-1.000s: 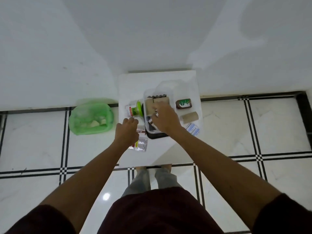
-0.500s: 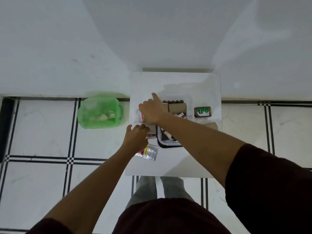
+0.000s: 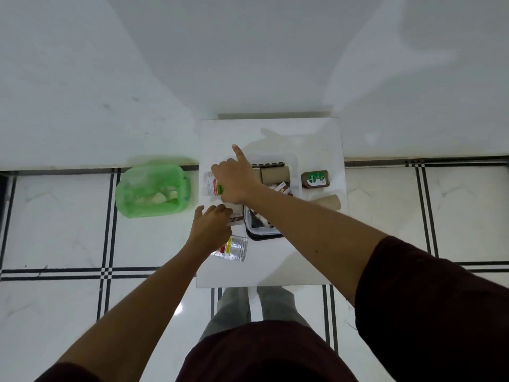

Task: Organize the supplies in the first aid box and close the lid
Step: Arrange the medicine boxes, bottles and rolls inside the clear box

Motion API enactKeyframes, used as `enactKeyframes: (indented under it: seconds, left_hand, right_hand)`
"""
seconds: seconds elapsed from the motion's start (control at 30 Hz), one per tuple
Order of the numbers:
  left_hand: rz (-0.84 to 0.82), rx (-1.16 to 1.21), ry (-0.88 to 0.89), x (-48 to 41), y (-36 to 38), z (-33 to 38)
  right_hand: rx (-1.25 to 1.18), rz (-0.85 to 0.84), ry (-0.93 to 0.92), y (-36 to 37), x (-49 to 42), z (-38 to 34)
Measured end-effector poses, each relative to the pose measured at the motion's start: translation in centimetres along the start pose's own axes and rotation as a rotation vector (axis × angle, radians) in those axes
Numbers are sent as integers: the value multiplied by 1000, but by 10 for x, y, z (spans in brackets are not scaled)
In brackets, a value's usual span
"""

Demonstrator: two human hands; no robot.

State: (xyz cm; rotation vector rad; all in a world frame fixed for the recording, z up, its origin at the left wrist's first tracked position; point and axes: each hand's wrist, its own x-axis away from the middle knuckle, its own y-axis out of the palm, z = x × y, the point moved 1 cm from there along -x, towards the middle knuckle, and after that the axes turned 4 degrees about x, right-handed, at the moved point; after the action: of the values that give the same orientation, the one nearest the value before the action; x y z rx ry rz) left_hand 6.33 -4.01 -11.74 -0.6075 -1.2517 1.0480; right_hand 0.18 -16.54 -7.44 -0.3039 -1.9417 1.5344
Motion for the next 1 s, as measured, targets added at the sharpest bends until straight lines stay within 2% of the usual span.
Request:
enactKeyframes:
  seconds: [0.23, 0.37, 0.43, 0.57, 0.67, 0.83, 1.0]
  left_hand:
    - [165, 3, 9, 13, -21, -12]
    - [253, 57, 10, 20, -37, -20]
    - [303, 132, 9, 22, -50, -18]
    - [381, 201, 39, 17, -78, -5]
    - [415, 223, 90, 9, -95, 4]
    - [376, 241, 233, -7, -106, 22]
    - [268, 178, 317, -30, -107, 40]
  right_hand:
    - [-276, 265, 128, -52, 33, 22]
    - [-359, 331, 213, -60, 78, 48]
    - [-351, 324, 220, -54, 102, 58]
    - [-274, 191, 214, -38, 134, 66]
    - [-268, 187, 215, -26, 145, 63]
    - [-259, 238, 179, -3, 152, 59]
    - [-218, 151, 197, 9, 157, 60]
